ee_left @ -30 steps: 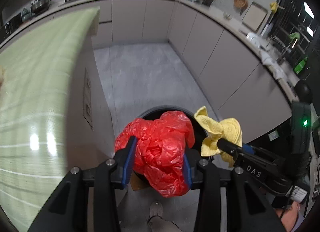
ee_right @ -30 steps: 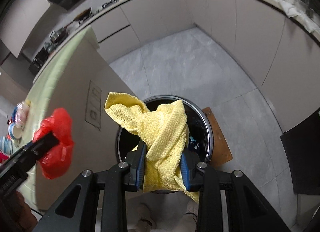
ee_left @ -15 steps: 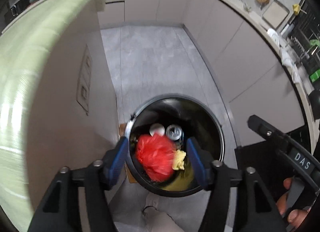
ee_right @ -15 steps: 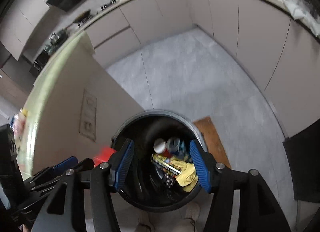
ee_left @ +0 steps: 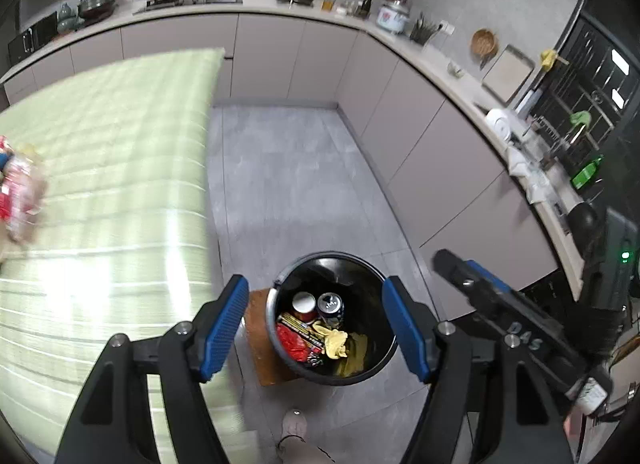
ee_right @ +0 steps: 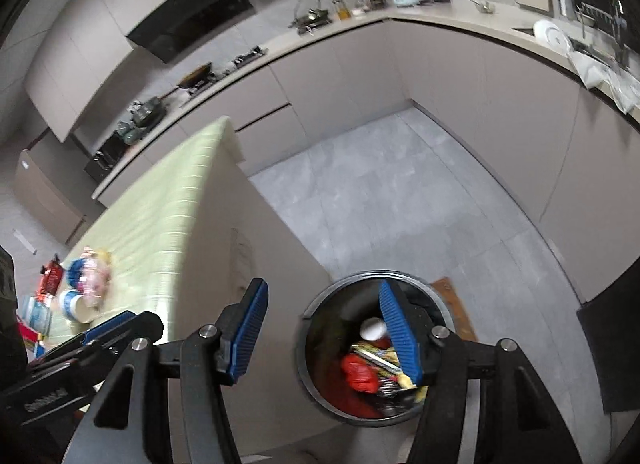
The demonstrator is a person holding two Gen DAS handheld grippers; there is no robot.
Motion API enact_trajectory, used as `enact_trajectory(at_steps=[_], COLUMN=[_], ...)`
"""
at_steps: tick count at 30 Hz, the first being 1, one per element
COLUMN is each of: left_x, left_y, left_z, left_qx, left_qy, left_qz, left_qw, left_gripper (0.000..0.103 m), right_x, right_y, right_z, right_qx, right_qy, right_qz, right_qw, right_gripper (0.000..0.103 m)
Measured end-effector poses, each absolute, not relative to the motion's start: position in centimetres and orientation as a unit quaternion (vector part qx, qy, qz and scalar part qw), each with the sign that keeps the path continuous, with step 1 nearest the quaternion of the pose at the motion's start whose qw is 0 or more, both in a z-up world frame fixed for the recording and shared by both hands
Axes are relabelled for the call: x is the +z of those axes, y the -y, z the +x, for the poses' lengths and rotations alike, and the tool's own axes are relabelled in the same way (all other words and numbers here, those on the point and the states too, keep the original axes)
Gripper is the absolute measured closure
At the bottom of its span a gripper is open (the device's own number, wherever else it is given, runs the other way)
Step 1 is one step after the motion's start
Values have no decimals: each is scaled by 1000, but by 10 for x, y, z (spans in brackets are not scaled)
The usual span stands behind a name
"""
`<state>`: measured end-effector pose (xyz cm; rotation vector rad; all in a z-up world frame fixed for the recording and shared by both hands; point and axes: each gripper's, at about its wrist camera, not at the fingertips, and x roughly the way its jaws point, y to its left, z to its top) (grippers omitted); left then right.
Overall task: Collect trash
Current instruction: 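Return both open tools to the table over the remaining trash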
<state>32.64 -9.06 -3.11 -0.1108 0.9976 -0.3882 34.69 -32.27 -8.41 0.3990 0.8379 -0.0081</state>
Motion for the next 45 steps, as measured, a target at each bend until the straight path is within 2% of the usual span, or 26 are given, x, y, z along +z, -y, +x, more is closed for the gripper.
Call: enact_trajectory(at_steps=[3, 9, 16, 20, 34, 45], left_x=[-13, -15, -38, -45, -51, -58], left_y=[52, -38, -152, -191, -271, -312], left_z=[324, 327, 328, 329, 367, 402], left_qx=[-185, -133, -59, -26, 86, 57], left_qy=[-464, -446, -454, -456, -442, -449], left_qz=[-60, -62, -77, -79, -90, -71], left_qw=[864, 883, 886, 886, 889, 889], left_gripper=[32, 32, 32, 32, 32, 32], right_x=[-67, -48, -58, -67, -68, -71], right_y=[284, 188, 77, 32, -15, -75], right_z=[346, 350, 357, 362, 426, 469], right_qx=[12, 48, 81, 96, 162, 152], right_qy=[-391, -379, -384, -395, -407, -425], right_qz=[197, 185, 173, 162, 143, 115], right_qw=[899, 906, 903, 899, 887, 885], right_gripper=[42, 39, 38, 38, 38, 38])
